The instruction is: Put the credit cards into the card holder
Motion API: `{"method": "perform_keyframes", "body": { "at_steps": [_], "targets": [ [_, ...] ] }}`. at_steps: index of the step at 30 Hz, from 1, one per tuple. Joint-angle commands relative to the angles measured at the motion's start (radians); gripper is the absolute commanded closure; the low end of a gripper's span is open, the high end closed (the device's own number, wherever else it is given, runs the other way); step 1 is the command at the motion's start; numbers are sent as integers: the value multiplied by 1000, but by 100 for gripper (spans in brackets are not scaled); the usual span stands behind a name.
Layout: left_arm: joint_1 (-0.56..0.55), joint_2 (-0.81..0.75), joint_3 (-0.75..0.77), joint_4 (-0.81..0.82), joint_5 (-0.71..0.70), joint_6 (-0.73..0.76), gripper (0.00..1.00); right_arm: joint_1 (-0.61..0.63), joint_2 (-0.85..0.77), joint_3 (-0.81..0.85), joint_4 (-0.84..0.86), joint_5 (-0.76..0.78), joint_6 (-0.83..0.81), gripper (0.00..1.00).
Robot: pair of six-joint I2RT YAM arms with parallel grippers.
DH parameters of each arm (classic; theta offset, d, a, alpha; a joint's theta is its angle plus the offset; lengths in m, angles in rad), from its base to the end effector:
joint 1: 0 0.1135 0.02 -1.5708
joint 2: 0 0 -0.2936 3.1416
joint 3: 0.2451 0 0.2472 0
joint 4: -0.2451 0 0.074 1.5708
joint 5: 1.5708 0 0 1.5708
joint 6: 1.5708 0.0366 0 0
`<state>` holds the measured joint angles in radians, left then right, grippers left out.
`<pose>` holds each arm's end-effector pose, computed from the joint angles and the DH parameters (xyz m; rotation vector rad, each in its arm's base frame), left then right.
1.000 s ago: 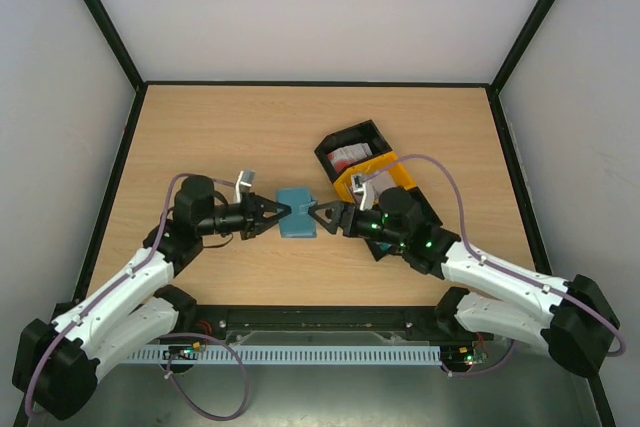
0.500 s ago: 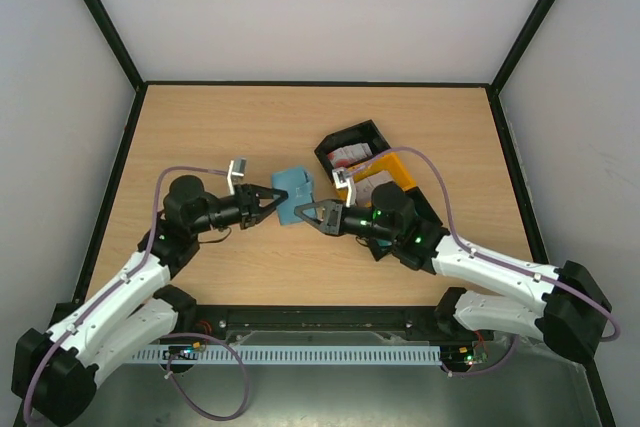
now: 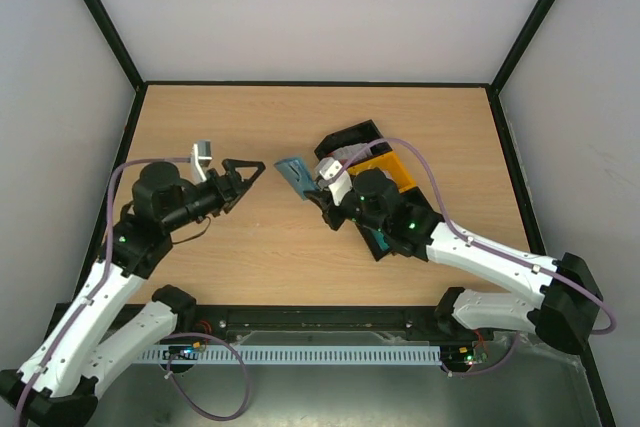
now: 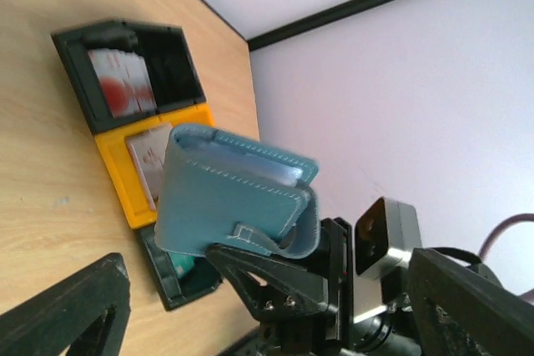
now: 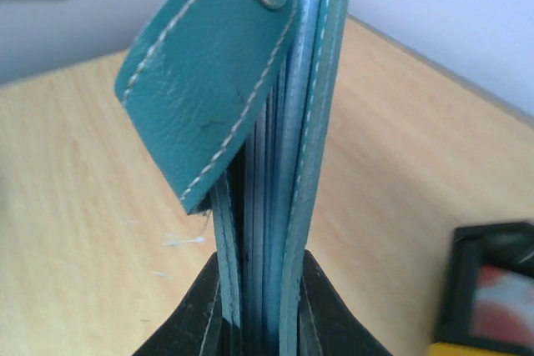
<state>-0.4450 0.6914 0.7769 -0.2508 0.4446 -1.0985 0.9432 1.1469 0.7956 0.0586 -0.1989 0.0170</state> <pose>0.1135 -0.0716 0.3633 -0.2712 1.9590 -1.4621 0.1411 0.2068 0.3232 -0.9955 1.6717 0.8377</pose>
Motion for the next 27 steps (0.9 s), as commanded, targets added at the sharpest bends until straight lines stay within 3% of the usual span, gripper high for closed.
{"method": "perform_keyframes", "body": {
  "at_steps": [1,7,10,14,18,22,24,27],
  "targets": [
    [6,6,128,-202,-113,66,4,4,-27,-1,68,76,-373,97],
    [6,123,144,-207,73,109,1,5,-52,0,100,-15,-624,94],
    [13,151,144,-127,167,75,1,10,-57,-6,103,-55,-713,94],
    [22,182,90,-31,289,-18,1,23,-80,-39,180,-51,-726,94],
    [24,182,31,51,327,-82,3,33,-70,-33,158,-65,-757,94],
    [28,201,1,105,347,-117,20,39,-60,-29,142,-96,-760,94],
    [28,206,-13,120,348,-129,41,41,-62,-26,146,-127,-748,93],
    [29,201,-22,125,338,-130,64,42,-70,-31,161,-139,-693,88]
  ]
}}
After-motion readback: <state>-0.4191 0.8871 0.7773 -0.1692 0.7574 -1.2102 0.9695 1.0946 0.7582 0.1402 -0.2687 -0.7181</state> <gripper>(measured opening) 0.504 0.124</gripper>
